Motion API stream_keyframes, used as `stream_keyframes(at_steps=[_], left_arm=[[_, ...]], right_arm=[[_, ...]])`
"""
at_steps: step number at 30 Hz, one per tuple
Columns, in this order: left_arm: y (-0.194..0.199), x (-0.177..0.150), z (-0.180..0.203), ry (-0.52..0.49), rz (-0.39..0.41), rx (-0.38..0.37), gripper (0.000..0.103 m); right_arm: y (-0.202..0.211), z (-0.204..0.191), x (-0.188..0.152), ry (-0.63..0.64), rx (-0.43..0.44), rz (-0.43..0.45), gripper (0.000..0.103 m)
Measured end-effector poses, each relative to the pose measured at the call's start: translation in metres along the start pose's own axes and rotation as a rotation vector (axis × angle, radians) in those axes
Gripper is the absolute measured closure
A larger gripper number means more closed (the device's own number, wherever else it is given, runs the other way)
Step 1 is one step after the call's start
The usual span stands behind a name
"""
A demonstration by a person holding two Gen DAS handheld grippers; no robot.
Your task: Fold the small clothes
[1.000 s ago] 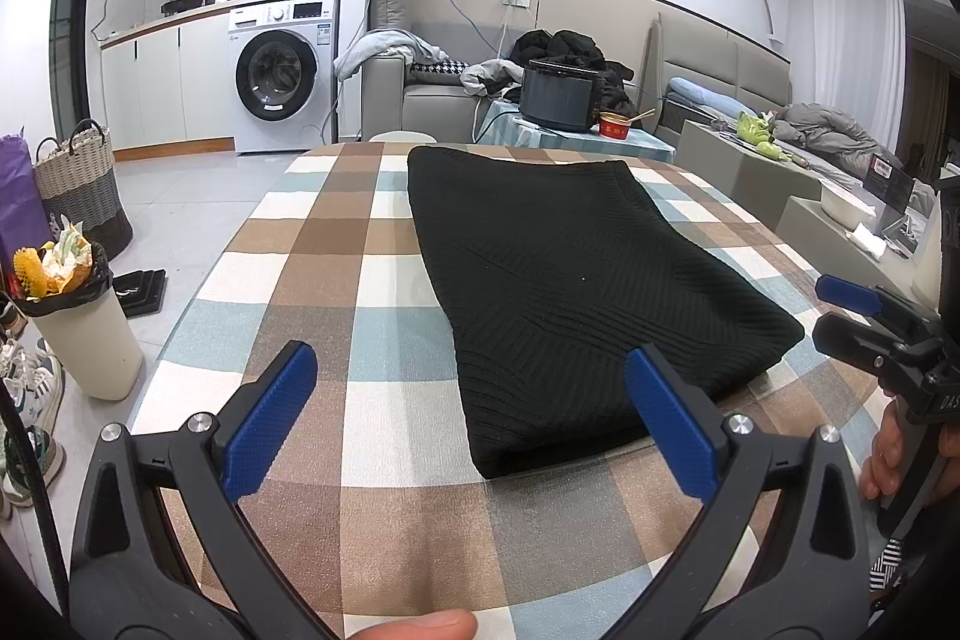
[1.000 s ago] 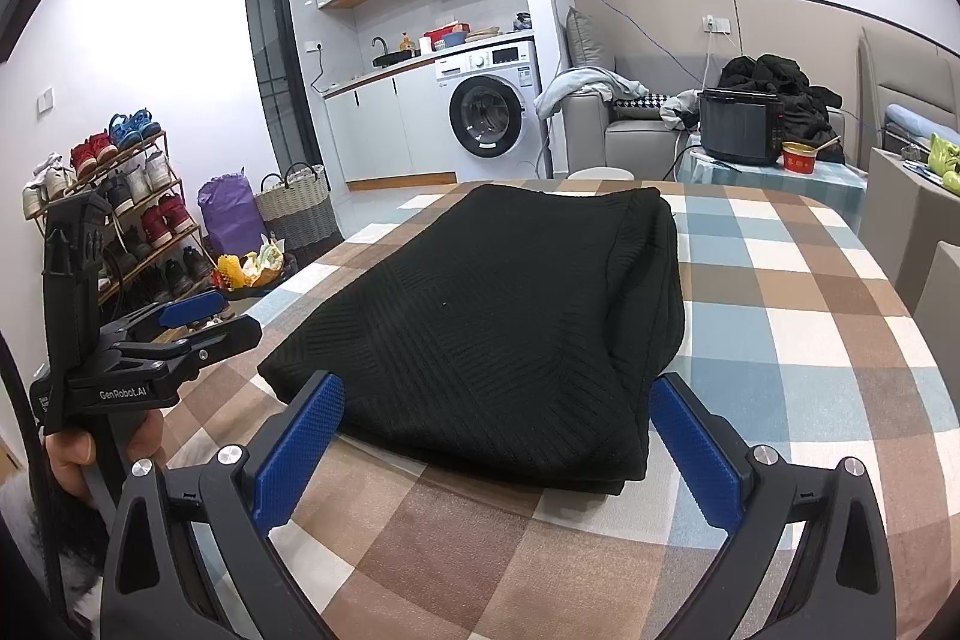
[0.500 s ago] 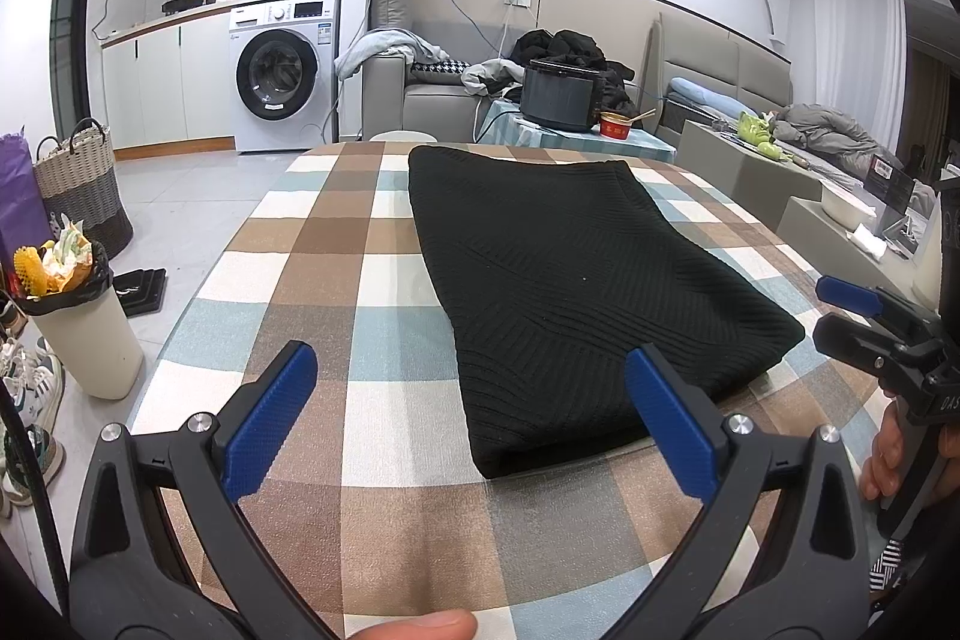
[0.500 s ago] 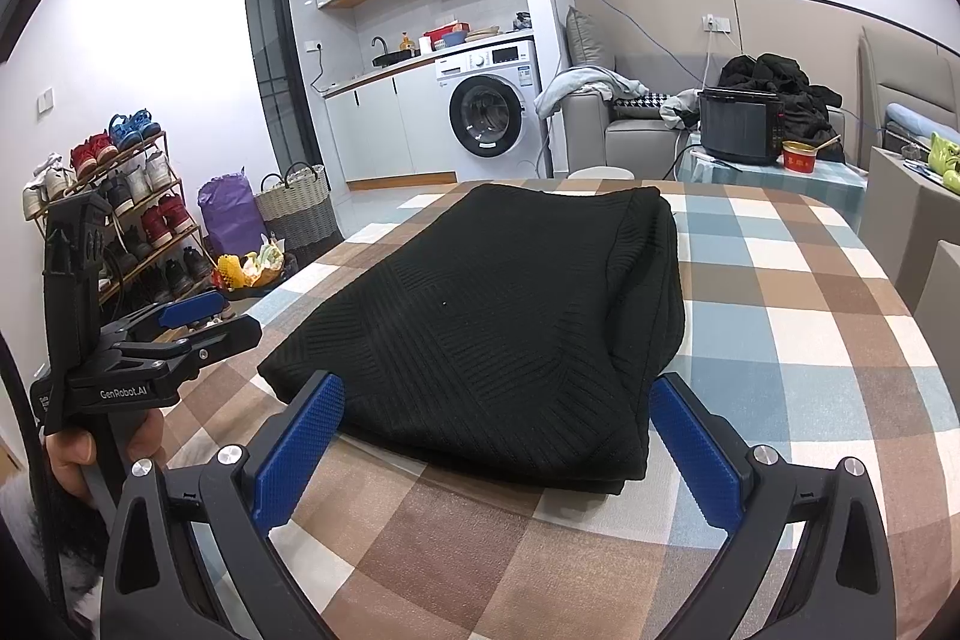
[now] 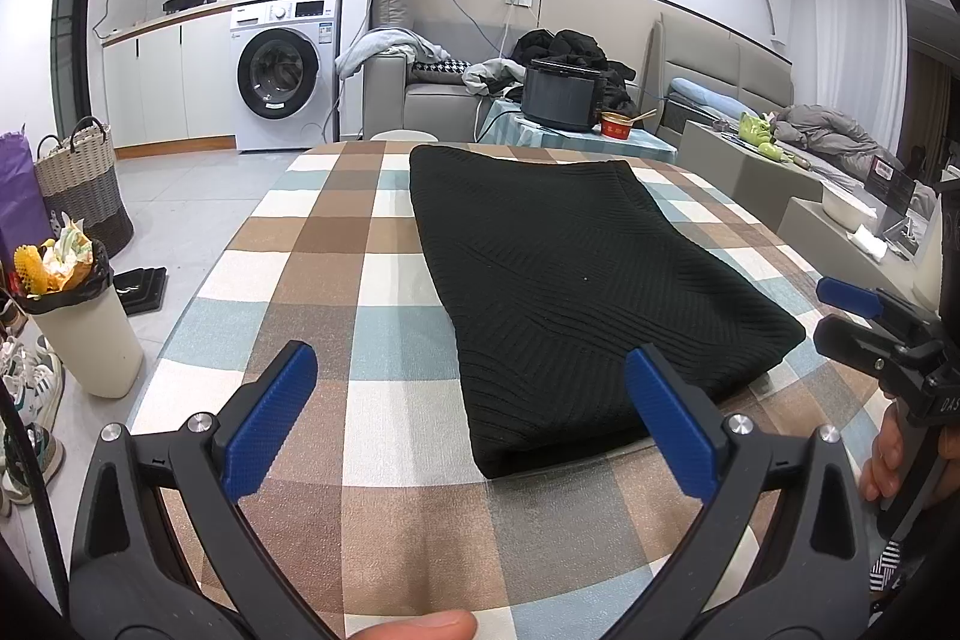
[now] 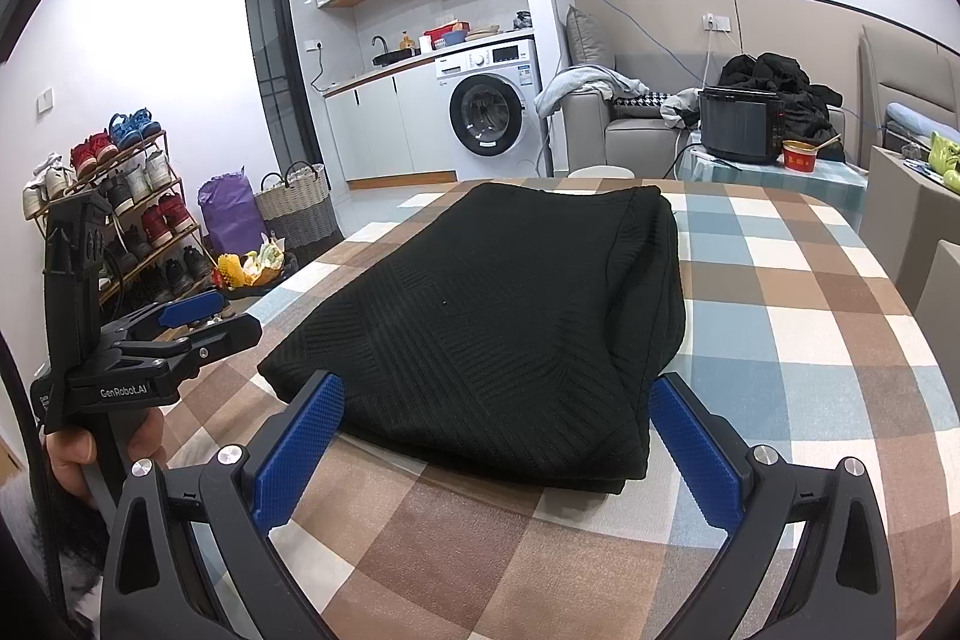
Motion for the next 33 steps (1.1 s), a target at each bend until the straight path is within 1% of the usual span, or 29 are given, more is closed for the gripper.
stream_keyframes(at_steps=[33], left_arm=[[-0.0009, -0.0006, -0.0031, 0.004, 0.006, 0.006, 0.001]], right_arm=[[-0.0009, 0.0015, -0.0036, -0.005, 0.001, -0.004, 0.0]])
Point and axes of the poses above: each gripper's, at about its wrist camera, not at the fingertips, and y roughly against the way its jaws point, z to its right, x to its top, the point moved 10 cm from there along -y, roughly the way its jaws point, and after that the axes turned 15 degrees about z, right-handed, at the moved point
